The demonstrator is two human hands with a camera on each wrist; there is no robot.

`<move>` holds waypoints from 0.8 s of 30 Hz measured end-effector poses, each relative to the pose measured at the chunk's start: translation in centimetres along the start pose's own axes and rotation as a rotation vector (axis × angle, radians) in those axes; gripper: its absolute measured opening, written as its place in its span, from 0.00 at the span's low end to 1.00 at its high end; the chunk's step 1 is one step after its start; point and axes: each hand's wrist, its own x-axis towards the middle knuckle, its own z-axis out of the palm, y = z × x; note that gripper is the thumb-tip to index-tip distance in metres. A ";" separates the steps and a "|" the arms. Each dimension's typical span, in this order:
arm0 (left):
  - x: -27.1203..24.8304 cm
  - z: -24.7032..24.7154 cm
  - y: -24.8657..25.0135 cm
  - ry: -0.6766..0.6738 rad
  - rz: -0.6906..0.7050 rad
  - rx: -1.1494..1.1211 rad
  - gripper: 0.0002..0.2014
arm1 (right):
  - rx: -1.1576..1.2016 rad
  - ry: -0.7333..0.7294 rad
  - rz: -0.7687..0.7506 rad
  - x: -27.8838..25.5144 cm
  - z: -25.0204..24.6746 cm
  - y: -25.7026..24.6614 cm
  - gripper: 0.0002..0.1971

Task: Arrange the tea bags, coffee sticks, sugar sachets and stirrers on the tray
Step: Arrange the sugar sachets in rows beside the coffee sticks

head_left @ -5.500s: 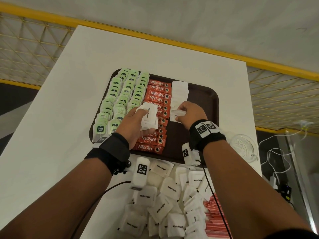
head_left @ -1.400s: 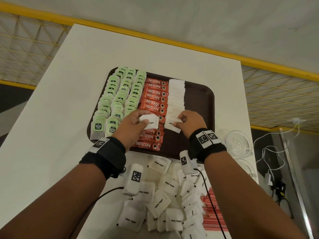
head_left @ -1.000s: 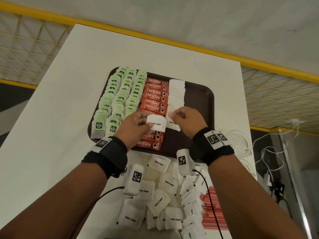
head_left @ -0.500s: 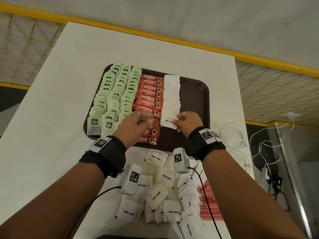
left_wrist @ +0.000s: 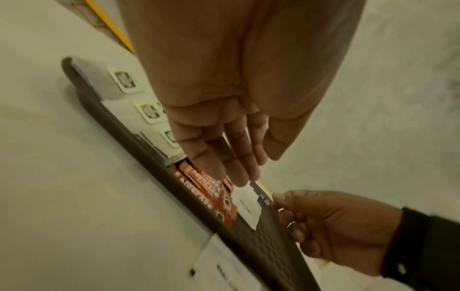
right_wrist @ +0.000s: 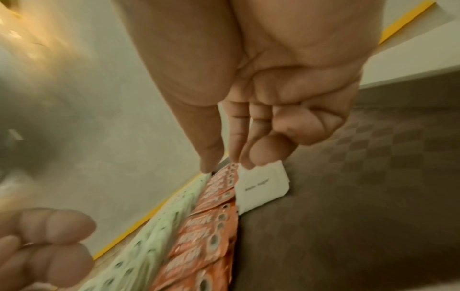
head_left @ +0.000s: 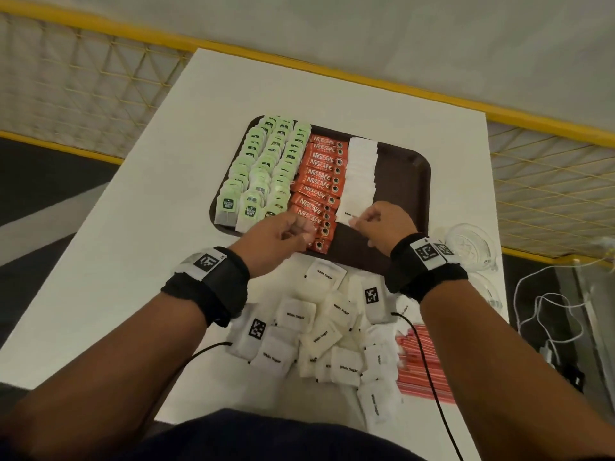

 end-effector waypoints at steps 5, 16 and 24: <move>-5.3 1.1 -1.9 -0.084 0.028 0.287 0.07 | -0.154 -0.243 -0.191 -6.3 1.5 0.3 0.10; -13.2 4.9 -6.0 -0.081 -0.119 0.540 0.31 | -0.442 -0.490 -0.343 -12.9 5.6 3.3 0.10; -13.1 6.3 -6.2 0.015 -0.162 0.612 0.31 | -0.671 -0.420 -0.308 -15.3 6.5 3.9 0.25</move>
